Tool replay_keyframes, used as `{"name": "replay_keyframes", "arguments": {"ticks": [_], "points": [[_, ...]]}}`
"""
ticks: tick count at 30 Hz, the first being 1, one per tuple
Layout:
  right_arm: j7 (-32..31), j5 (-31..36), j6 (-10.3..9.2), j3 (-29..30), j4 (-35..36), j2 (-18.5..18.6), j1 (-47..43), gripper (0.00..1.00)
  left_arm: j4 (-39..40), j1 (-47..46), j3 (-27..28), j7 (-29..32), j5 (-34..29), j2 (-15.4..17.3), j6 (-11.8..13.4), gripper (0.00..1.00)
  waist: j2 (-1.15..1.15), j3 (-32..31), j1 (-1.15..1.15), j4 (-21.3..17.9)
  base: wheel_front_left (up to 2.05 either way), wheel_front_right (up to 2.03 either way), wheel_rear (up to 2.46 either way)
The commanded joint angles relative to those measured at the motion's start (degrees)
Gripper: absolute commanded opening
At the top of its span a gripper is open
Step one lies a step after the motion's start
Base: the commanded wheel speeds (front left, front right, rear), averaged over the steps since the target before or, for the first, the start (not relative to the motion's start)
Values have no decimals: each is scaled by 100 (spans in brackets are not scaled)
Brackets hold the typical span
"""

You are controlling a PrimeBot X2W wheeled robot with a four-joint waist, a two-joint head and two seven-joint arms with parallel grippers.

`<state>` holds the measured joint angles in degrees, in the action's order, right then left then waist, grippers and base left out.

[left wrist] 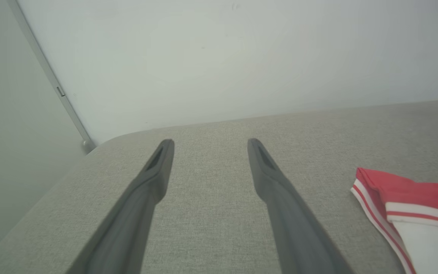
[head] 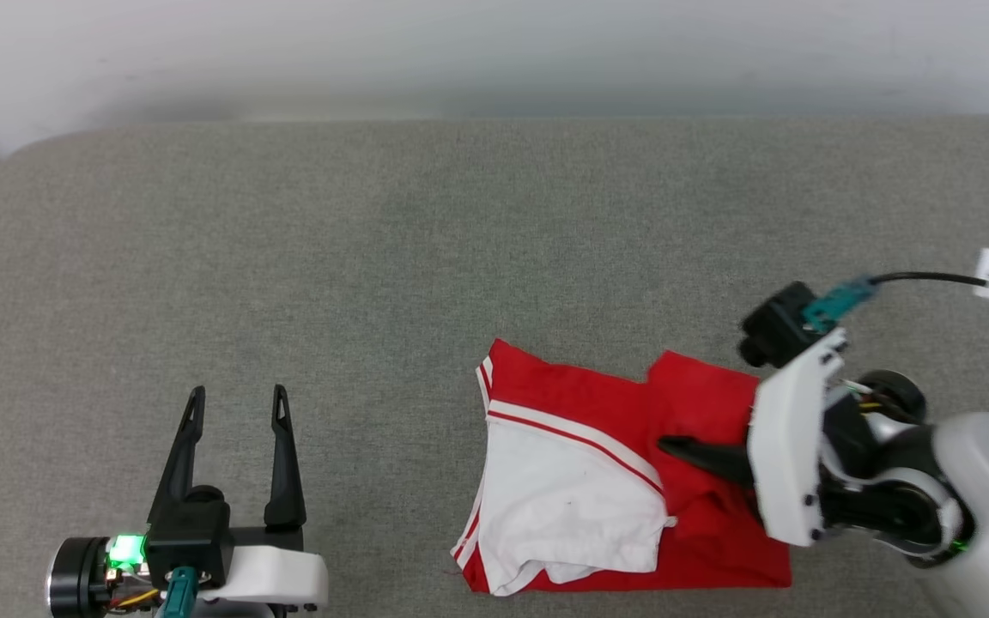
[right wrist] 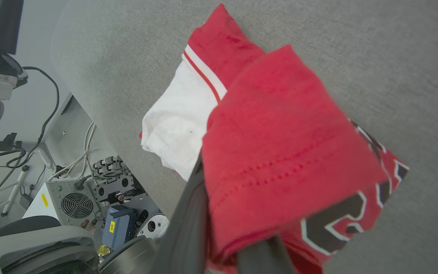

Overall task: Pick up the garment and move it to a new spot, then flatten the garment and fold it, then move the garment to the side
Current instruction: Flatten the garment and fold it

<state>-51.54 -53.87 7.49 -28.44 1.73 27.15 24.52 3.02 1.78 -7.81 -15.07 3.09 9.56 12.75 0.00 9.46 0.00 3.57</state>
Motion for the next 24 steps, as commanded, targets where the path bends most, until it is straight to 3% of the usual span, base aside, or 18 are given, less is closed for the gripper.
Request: {"name": "replay_keyframes", "arguments": {"ticks": [1, 10, 16, 17, 19, 24], "points": [[-22, 130, 0, -185, -118, -161, 211, 0, 5, -95, 25, -12, -38, -32, -26, 100, 0, 99, 0, 20, 0, 0, 0], [360, 614, 0, -1011, -1111, -756, 812, 0, -47, -314, 40, -12, -110, -145, -146, 100, 0, 403, 0, 90, 0, 0, 0], [857, 877, -1, -1589, -1797, -826, 940, 0, -107, -429, 56, -12, -147, -206, -199, 100, 0, 518, 0, 127, 0, 0, 0], [961, 819, -1, -1623, -1859, -837, 933, 20, -117, -437, 66, -12, -155, -208, -194, 100, 0, 512, 0, 124, 0, 0, 0], [1121, 764, -1, -1722, -1884, -784, 972, 100, -148, -417, 89, -12, -168, -212, -200, 100, 0, 451, 0, 110, 0, 0, 0], [1861, 810, -1, -1803, -1404, -378, 1139, 100, -194, -232, 165, -12, -163, -212, -210, 100, 0, 168, 0, 4, 0, 0, 0]]}}
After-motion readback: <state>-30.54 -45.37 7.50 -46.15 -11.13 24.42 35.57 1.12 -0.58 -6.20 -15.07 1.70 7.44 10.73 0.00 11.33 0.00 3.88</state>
